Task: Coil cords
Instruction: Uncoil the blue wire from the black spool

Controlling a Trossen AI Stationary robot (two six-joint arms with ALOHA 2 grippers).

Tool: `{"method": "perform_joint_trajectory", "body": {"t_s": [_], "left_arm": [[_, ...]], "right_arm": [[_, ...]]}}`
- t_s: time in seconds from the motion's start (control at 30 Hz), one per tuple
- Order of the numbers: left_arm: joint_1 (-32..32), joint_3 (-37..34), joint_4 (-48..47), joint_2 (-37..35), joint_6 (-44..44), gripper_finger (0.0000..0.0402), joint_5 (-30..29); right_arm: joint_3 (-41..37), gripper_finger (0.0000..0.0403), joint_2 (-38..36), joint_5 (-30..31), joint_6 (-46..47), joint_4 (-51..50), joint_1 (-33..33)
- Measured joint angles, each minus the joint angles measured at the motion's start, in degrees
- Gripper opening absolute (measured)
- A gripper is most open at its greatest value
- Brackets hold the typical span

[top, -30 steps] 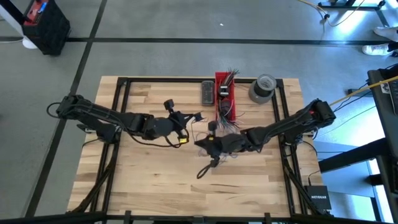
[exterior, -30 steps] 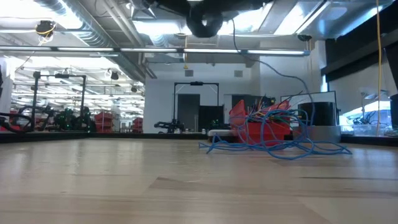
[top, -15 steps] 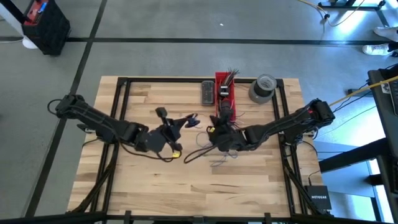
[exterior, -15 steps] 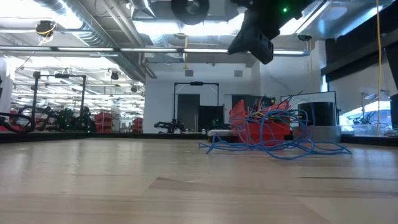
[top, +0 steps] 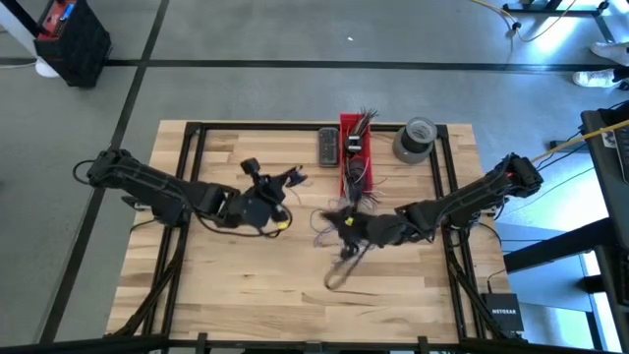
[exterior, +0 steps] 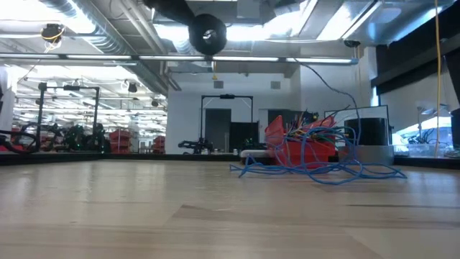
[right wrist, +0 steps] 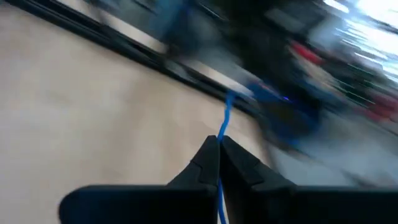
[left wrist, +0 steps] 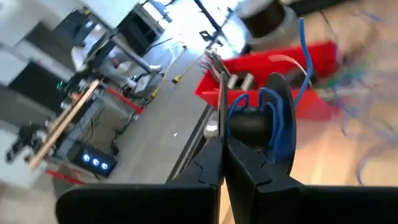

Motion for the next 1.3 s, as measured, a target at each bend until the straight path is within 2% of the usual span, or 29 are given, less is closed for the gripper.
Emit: {"method": "perform_joint_trajectory", "body": {"t_s": [0.07, 0.13, 0.23, 0.33, 0.47, 0.67, 0.77, 0.9, 1.0, 1.2, 1.3], "left_arm": [[2.0, 0.0, 4.6, 0.41, -0.35, 0.0005, 0.03], [3.44, 0.0, 8.98, 0.84, -0.07, 0.0005, 0.12], [4.11, 0.0, 11.08, 1.05, 1.89, 0.0005, 0.22], [3.01, 0.0, 10.87, 1.07, 2.39, 0.0005, 0.24], [-0.36, 0.0, 10.91, 0.53, 5.51, 0.0005, 0.21], [-5.67, -0.02, 4.71, -0.58, 4.8, 0.0005, 0.37], [-6.53, -0.02, 0.59, -1.01, 2.88, 0.0005, 0.37], [-5.24, -0.02, -4.27, -1.07, -0.94, 0.0005, 0.39], [-2.63, -0.02, -6.06, -1.07, -3.09, 0.0005, 0.35], [3.52, -0.02, -7.1, -0.93, -6.81, 0.0005, 2.21], [5.62, -0.07, -9.39, -0.83, -8.56, 0.0005, 3.02]], "right_arm": [[0.04, 0.0006, 0.95, -10.8, -0.85, 2.93, -0.37], [0.07, 0.0006, 2.62, -18.44, -1.88, 3.56, -1.03], [0.04, 0.0006, 5.25, -22.54, -2.83, 0.99, -2.71], [0.02, 0.0007, 7.13, -20.53, -2.97, -5.83, -5.33], [-0.05, 0.0008, 7.47, -9.88, 1.78, -15.33, -9.03], [-0.07, 0.0009, 1.8, 7.01, 16.74, -28.71, -11.11], [-0.07, 0.0009, -2.91, 11.95, 22.09, -30.07, -10.27], [-0.02, 0.0008, -7.62, 11.47, 23.08, -26.05, -5.75], [0.0, 0.0008, -8.02, 9.26, 18.0, -19.47, -1.63], [0.02, 0.0008, -5.19, -3.79, 4.61, -3.91, 3.09], [0.03, 0.0008, -3.72, -11.55, -0.68, 0.18, 3.33]]}}
